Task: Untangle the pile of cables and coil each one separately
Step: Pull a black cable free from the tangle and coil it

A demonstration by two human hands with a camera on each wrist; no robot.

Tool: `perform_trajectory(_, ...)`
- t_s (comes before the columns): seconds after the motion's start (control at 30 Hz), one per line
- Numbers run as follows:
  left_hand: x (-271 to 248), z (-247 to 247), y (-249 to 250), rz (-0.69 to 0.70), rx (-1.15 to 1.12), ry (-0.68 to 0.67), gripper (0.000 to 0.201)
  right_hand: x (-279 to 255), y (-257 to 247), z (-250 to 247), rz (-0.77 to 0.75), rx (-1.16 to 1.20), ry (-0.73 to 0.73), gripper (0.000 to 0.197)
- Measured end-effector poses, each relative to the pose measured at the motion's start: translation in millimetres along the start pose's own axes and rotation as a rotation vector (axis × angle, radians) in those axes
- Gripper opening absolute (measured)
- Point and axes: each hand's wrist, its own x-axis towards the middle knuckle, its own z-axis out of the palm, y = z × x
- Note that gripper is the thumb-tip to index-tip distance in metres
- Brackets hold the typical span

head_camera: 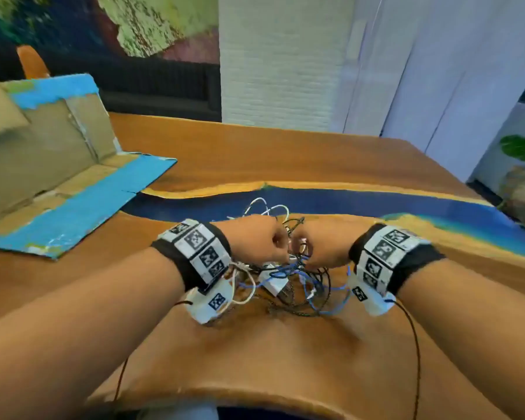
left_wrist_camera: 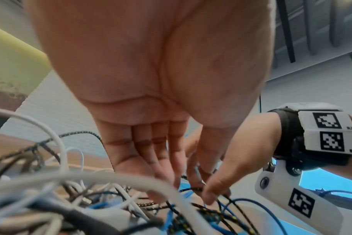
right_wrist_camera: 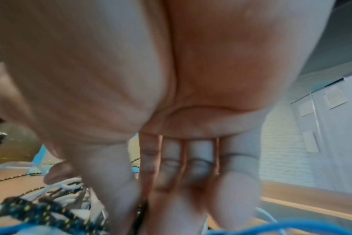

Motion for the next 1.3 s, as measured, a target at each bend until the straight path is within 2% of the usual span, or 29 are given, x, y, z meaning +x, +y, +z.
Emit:
perform_trajectory(0.07, -3.1, 8.6, 9.0, -0.042, -0.025, 0.085, 0.028, -10.9, -4.2, 0.6, 0.039, 0.06, 0.099, 0.016)
perform_trajectory(0.13, -4.7, 15.9, 17.6, -0.061, -0.115, 0.168, 0.043, -19.1, -2.9, -1.0, 0.065, 0.217, 0.2, 0.013)
perform_trajectory(0.2, -5.5, 16.6, 22.3, -0.068, -0.282, 0.231, 0.06, -29.6, 1.3, -13.2, 0.069, 0.508, 0.333, 0.018)
perform_trajectory(0.27, -8.9, 15.1, 28.9, -0.065, -0.384, 0.263, 0.075, -45.8, 1.1, -29.0, 0.014, 0.796, 0.541, 0.016)
perform_trajectory(0.3, -10.4, 15.0, 32.9, -0.06, -0.412, 0.257, 0.073, -55.7, -1.0, -38.2, -0.03, 0.941, 0.65, 0.016)
perform_trajectory(0.33, -10.0, 15.2, 34.9, -0.049, -0.419, 0.252, 0.063, -64.7, -1.5, -46.8, -0.071, 1.095, 0.752, 0.017)
perform_trajectory(0.4, -8.5, 13.9, 38.3, -0.014, -0.411, 0.285, 0.025, -82.4, -0.5, -61.9, -0.154, 1.345, 0.947, 0.019)
perform_trajectory(0.43, -8.6, 12.2, 39.3, -0.005, -0.431, 0.322, 0.022, -89.6, 2.2, -67.4, -0.187, 1.422, 1.03, 0.02)
perform_trajectory(0.5, -11.7, 8.3, 37.9, -0.021, -0.475, 0.433, 0.033, -97.1, 12.3, -68.6, -0.199, 1.478, 1.163, 0.022)
perform_trajectory(0.57, -16.6, 0.1, 29.6, -0.045, -0.499, 0.582, 0.036, -92.1, 29.6, -57.3, -0.117, 1.463, 1.259, 0.025)
perform_trajectory(0.67, -23.5, -15.4, 8.3, -0.083, -0.612, 0.816, 0.036, -73.2, 53.9, -21.6, 0.09, 1.426, 1.224, 0.025)
perform_trajectory(0.73, -21.6, -29.3, -2.7, -0.091, -0.723, 0.933, 0.035, -55.6, 59.2, 4.9, 0.201, 1.365, 1.059, 0.026)
perform_trajectory(0.77, -24.6, -35.2, -0.1, -0.078, -0.778, 0.95, 0.036, -54.0, 54.4, 15.2, 0.229, 1.33, 0.962, 0.027)
perform_trajectory(0.83, -21.7, -41.7, 5.1, -0.052, -0.826, 0.884, 0.04, -39.3, 43.4, 30.7, 0.197, 1.283, 0.783, 0.033)
perform_trajectory(0.93, -6.9, -36.9, 18.1, 0.03, -0.774, 0.667, 0.041, -18.0, 26.6, 39.5, 0.008, 1.272, 0.608, 0.052)
perform_trajectory(1.03, 7.7, -27.0, 34.7, 0.118, -0.77, 0.493, 0.024, -5.5, 13.4, 35.6, -0.199, 1.376, 0.55, 0.071)
perform_trajectory(1.1, 11.5, -28.5, 40.6, 0.152, -0.829, 0.43, 0.014, -0.6, 10.9, 31.2, -0.259, 1.412, 0.585, 0.077)
perform_trajectory(1.17, 9.9, -37.6, 41.5, 0.195, -0.908, 0.407, 0.012, 1.2, 13.8, 24.8, -0.242, 1.449, 0.626, 0.071)
perform_trajectory(1.2, 7.9, -43.5, 41.0, 0.219, -0.946, 0.404, 0.013, 1.3, 15.6, 22.8, -0.222, 1.432, 0.622, 0.061)
perform_trajectory(1.3, 1.7, -57.2, 42.1, 0.273, -1.018, 0.433, 0.014, -0.2, 9.8, 19.9, -0.158, 1.278, 0.568, 0.012)
